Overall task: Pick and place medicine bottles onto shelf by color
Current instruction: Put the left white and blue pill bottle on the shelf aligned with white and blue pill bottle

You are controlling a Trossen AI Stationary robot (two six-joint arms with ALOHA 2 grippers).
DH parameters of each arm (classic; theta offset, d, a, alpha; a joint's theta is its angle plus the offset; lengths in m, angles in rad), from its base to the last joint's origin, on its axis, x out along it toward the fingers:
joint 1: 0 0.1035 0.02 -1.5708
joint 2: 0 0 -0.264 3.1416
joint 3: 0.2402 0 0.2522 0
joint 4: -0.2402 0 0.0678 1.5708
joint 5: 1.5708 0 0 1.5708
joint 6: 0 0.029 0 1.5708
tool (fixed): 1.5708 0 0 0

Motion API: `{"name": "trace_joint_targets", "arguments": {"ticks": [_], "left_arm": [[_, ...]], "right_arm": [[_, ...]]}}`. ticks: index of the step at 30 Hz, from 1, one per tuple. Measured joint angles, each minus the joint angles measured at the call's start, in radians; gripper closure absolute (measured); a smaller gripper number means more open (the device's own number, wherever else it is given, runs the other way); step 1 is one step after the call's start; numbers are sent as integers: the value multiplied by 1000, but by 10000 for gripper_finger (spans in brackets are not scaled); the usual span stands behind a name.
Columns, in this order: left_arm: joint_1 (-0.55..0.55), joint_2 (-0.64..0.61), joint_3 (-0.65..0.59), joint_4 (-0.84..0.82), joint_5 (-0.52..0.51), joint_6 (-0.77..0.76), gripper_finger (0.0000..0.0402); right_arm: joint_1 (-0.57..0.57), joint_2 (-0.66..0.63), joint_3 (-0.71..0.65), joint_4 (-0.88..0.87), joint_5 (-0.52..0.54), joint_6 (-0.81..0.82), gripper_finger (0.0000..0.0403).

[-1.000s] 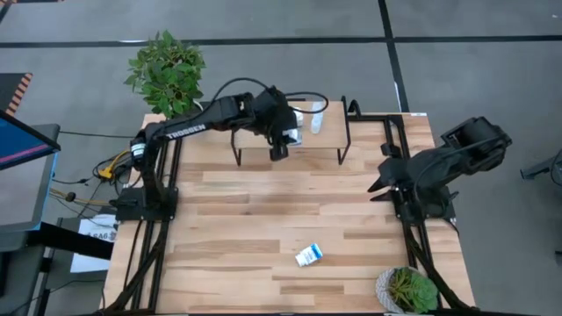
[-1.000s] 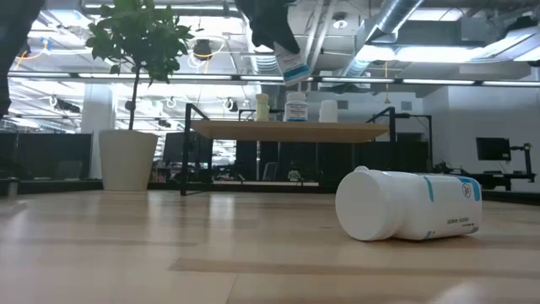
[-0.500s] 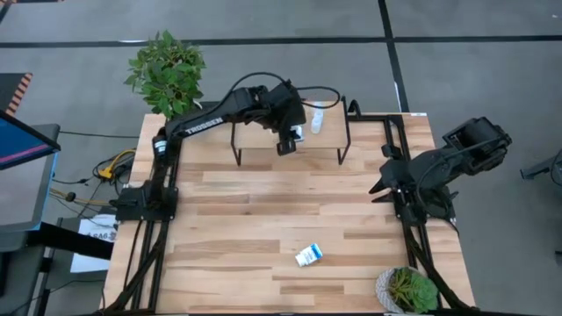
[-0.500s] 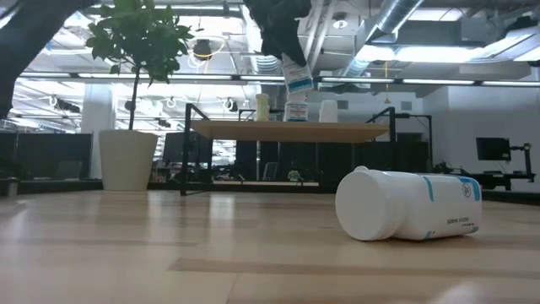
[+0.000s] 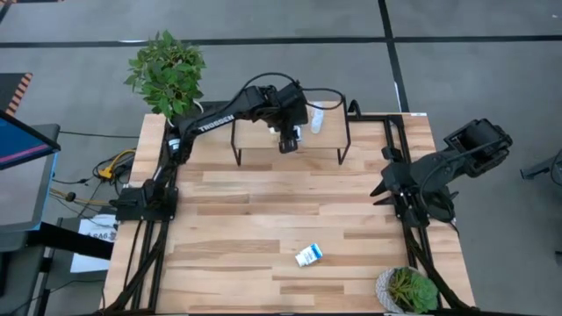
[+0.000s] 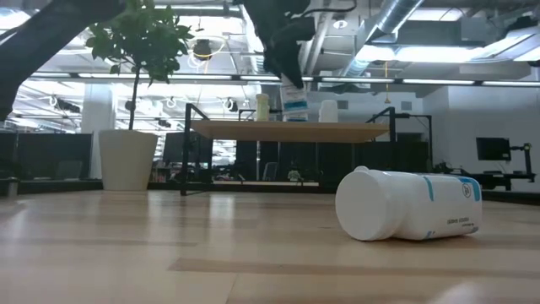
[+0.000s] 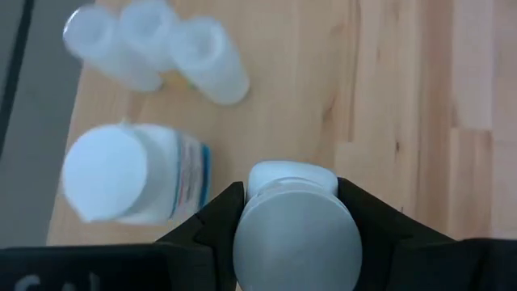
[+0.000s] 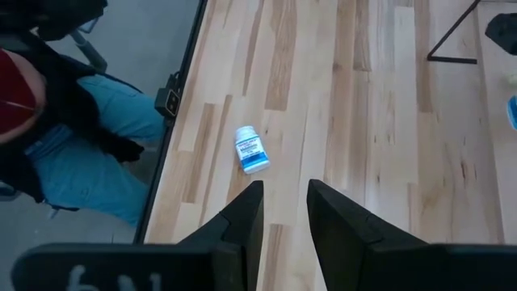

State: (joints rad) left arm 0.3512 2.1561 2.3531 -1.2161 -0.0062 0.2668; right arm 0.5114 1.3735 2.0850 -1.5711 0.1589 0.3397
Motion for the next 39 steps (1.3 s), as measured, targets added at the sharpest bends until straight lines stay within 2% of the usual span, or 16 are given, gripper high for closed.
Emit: {"name": "trace_joint_targets", "arguments": {"ticks": [12,19,27,34,39], "left_arm": [[68,8,1,12,26,18,264],[71,8,0,74,44,48,264],[71,8,0,62,63,69,263],[67,12,1,65,51,54,175],[67,45,1,71,46,50,160]], "right_arm": [[0,0,0,0,0,0,283],[0,0,0,0,0,0,283],[0,0,0,0,0,0,283],[0,0,0,0,0,1,283],[0,-1,0,0,-1,1,283]]}}
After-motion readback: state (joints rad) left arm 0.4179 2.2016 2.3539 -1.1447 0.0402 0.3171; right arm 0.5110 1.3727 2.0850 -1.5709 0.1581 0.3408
